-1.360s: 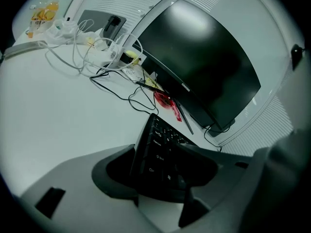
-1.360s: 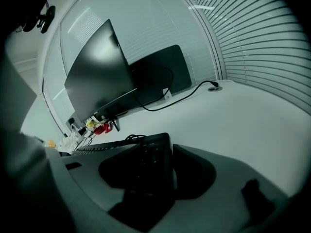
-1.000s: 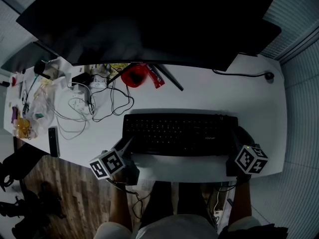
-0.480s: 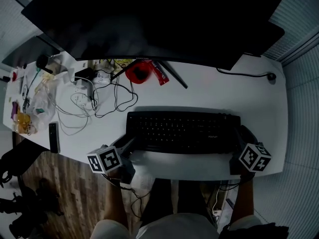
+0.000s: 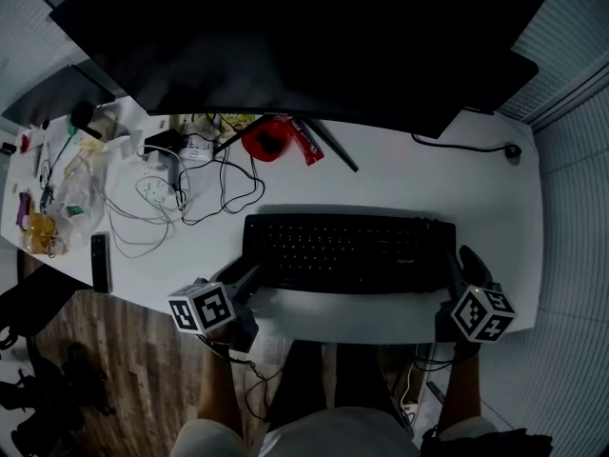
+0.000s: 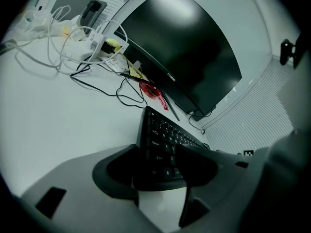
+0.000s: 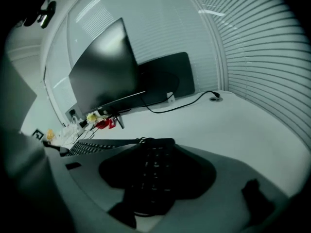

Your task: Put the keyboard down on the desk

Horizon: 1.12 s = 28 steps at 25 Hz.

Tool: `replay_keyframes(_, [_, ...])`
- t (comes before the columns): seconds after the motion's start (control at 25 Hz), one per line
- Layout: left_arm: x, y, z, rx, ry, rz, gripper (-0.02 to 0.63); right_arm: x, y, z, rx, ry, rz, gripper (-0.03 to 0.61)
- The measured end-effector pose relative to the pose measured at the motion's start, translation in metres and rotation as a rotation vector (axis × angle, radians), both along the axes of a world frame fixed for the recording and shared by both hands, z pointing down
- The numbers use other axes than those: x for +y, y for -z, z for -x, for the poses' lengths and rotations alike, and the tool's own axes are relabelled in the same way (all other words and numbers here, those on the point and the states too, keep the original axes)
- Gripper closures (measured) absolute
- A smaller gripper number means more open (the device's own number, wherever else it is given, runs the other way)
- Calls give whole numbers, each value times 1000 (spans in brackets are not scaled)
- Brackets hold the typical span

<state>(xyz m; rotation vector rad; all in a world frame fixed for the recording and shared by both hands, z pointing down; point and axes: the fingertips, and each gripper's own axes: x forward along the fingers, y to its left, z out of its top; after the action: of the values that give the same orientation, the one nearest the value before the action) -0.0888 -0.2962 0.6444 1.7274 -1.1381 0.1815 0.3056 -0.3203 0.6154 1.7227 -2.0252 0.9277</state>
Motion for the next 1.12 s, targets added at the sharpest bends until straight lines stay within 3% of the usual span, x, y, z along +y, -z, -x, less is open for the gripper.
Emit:
replay_keyframes(0.2, [1,2,0,31,7,-9,351,9,4,51,74,150,-12,367])
replay_keyframes(0.36, [0,3,11,94,88,-1,402,12,5,68,3,142,0,367])
replay_keyframes(0.52, [-2,5,18,185,134,9,407,14,13,70,11,131,-9,367])
replay_keyframes(0.64, [-1,3,17,155,109,19,407,20,13,70,9,120,1,367])
replay_keyframes(0.84, [-3,3,28,55,139,6,416,25,12,75,15,114,5,367])
replay_keyframes(1.12, [-7,13,26,26,99,-19,416,33,14,84,19,119,14,367])
